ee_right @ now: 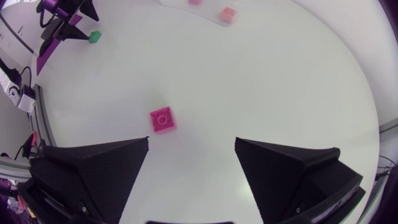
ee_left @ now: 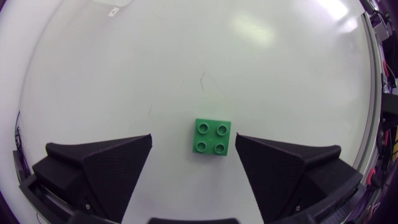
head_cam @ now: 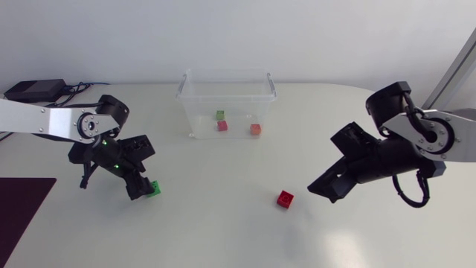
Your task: Place the duplo bricks in the container
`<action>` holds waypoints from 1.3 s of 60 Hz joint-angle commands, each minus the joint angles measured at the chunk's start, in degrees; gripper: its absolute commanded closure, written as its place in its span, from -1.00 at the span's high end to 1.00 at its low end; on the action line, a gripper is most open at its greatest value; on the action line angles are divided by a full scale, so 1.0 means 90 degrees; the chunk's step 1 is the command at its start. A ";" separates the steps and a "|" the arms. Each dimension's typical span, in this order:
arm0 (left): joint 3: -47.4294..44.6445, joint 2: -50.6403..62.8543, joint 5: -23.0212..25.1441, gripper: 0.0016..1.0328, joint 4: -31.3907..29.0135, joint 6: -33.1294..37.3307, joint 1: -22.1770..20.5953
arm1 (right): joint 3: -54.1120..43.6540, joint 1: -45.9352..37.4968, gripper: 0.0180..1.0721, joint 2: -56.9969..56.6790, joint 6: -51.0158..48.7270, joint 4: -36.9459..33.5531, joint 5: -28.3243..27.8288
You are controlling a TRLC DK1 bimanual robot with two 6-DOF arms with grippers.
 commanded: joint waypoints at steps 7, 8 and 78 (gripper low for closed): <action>-0.0018 0.0322 0.0018 0.74 -0.0187 0.0724 -0.0117 | -0.0060 0.0378 0.91 0.0328 -0.0179 -0.0060 -0.0066; -0.0018 0.0322 0.0018 0.72 -0.0187 0.0734 -0.0127 | -0.0051 0.0407 0.91 0.0338 -0.0179 -0.0069 -0.0056; 0.0685 -0.0879 0.0311 -0.40 -0.1408 0.1027 -0.0205 | 0.0164 0.1706 0.81 0.2301 -0.0608 0.1132 0.1048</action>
